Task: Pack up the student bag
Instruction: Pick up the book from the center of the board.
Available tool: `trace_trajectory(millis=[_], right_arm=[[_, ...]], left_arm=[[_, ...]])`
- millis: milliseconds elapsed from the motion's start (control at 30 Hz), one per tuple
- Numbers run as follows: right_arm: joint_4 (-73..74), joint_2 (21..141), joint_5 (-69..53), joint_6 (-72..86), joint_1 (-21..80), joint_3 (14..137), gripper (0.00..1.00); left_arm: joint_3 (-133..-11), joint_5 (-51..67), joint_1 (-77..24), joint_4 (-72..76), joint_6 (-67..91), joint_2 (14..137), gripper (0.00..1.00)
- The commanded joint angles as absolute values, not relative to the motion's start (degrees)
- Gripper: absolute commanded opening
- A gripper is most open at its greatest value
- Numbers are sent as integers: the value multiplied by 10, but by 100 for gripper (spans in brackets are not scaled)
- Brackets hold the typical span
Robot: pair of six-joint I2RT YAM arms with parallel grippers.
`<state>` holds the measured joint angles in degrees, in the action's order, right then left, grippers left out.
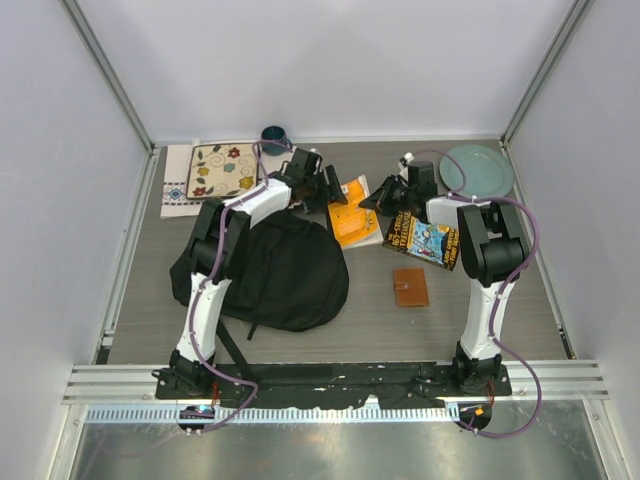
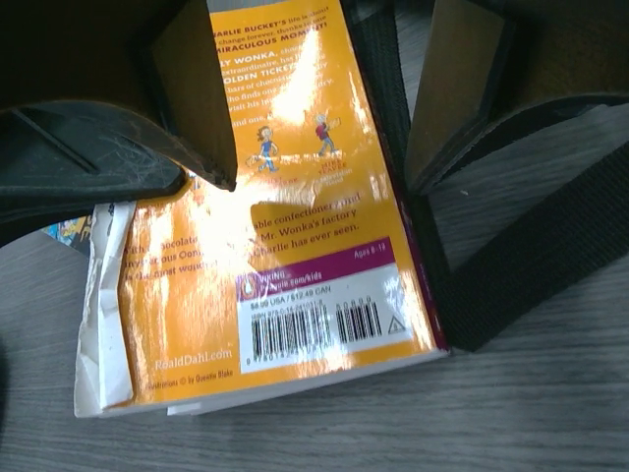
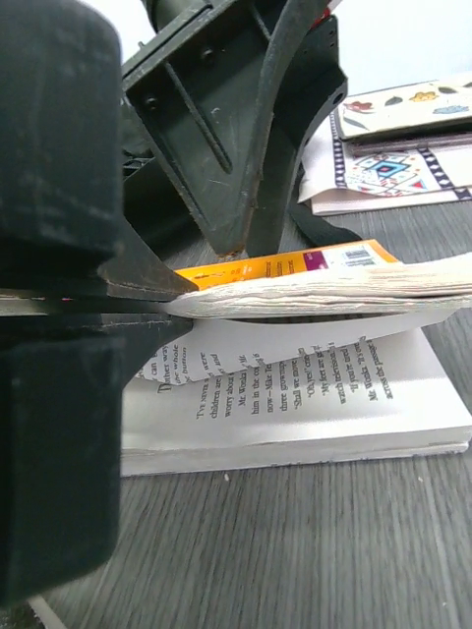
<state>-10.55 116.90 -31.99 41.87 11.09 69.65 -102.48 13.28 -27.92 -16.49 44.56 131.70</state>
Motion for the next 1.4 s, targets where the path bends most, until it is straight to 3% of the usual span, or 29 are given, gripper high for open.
trace_trajectory(millis=[0, 67, 100, 300, 500, 667, 1067, 1367], right_arm=[[-186, 1116, -333, 448, 107, 681, 1], [-249, 1099, -350, 497, 100, 666, 1], [-271, 1091, -356, 514, 98, 653, 1], [-358, 1013, -381, 580, 87, 622, 0], [-408, 937, -416, 648, 87, 581, 1], [-539, 882, -441, 744, 89, 504, 1], [-742, 850, -480, 917, 101, 418, 1], [-915, 903, -512, 1034, 105, 406, 0]], left_arm=[[-1006, 122, -283, -152, 419, 1223, 76], [-997, 100, -282, -158, 406, 1190, 79], [-986, 91, -280, -160, 401, 1173, 86], [-891, 57, -265, -138, 382, 1016, 96], [-786, 59, -261, -95, 390, 889, 100], [-692, 112, -261, 15, 438, 822, 99], [-623, 235, -262, 219, 535, 834, 100], [-649, 325, -262, 272, 570, 877, 90]])
